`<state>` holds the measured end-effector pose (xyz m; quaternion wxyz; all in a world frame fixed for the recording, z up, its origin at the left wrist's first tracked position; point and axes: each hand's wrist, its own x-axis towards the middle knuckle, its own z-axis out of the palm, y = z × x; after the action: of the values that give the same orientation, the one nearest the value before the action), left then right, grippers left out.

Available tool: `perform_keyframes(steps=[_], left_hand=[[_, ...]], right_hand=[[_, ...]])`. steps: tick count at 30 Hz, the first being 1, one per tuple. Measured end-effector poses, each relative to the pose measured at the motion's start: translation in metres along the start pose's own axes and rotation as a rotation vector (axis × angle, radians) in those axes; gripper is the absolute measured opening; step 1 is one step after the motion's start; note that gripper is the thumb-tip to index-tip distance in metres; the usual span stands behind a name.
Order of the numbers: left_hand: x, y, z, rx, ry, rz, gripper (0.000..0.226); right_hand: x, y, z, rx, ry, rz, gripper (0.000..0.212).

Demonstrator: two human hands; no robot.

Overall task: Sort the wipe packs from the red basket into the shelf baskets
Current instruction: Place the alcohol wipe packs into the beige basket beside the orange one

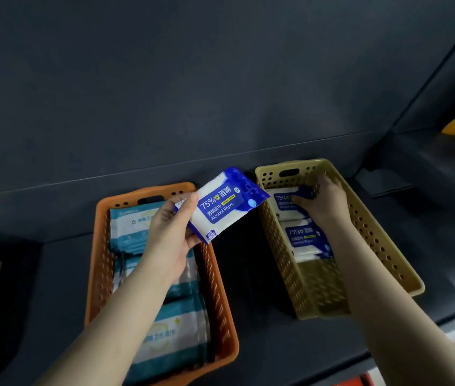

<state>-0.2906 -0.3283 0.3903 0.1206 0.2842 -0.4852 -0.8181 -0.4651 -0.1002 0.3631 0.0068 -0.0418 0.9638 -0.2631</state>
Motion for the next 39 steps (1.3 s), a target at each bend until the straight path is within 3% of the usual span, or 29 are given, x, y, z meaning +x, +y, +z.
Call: perform_keyframes(steps=[5,9,11,14,16,18,20,23,25,28,30,33,37,39], left_hand=[[0.001,-0.001,-0.002,0.004,-0.051,-0.003,0.026],[-0.001,0.001,-0.003,0.021,-0.064,0.004,0.021],[-0.004,0.004,-0.001,0.025,-0.097,0.018,0.013],[-0.009,0.008,0.011,0.070,-0.186,0.062,0.008],[-0.011,0.006,0.025,0.140,-0.219,0.087,0.008],[-0.013,0.003,0.042,0.163,-0.238,0.079,0.008],[-0.013,-0.003,0.056,0.144,-0.269,0.042,0.012],[-0.008,-0.011,0.073,0.150,-0.303,-0.057,0.030],[-0.005,-0.018,0.082,0.170,-0.338,-0.158,0.038],[-0.004,-0.029,0.089,0.185,-0.397,-0.281,0.023],[-0.001,-0.038,0.088,0.240,-0.389,-0.295,0.029],[0.006,-0.045,0.083,0.303,-0.371,-0.262,0.049],[0.010,-0.049,0.083,0.342,-0.351,-0.214,0.056],[0.012,-0.050,0.082,0.343,-0.337,-0.208,0.057]], right_hand=[[0.000,0.002,0.013,0.055,-0.174,0.062,0.032],[-0.009,-0.010,-0.001,0.100,-0.086,0.002,0.036],[-0.022,-0.027,-0.016,0.280,-0.045,0.009,0.032],[-0.049,-0.055,-0.039,0.731,-0.321,0.105,0.034],[-0.064,-0.063,-0.047,0.871,-0.457,0.108,0.037],[-0.075,-0.059,-0.055,0.921,-0.439,0.088,0.029],[-0.079,-0.049,-0.066,0.946,-0.314,0.122,0.023],[-0.083,-0.023,-0.089,0.872,-0.100,0.167,0.015],[-0.082,-0.003,-0.095,0.685,-0.009,0.191,0.018],[-0.075,0.018,-0.088,0.334,0.043,0.194,0.026],[-0.068,0.021,-0.080,0.203,0.029,0.157,0.028],[-0.059,0.016,-0.066,0.172,-0.135,0.144,0.029],[-0.057,0.015,-0.043,0.120,-0.228,0.166,0.022],[-0.054,0.016,-0.039,0.016,-0.188,0.132,0.040]])
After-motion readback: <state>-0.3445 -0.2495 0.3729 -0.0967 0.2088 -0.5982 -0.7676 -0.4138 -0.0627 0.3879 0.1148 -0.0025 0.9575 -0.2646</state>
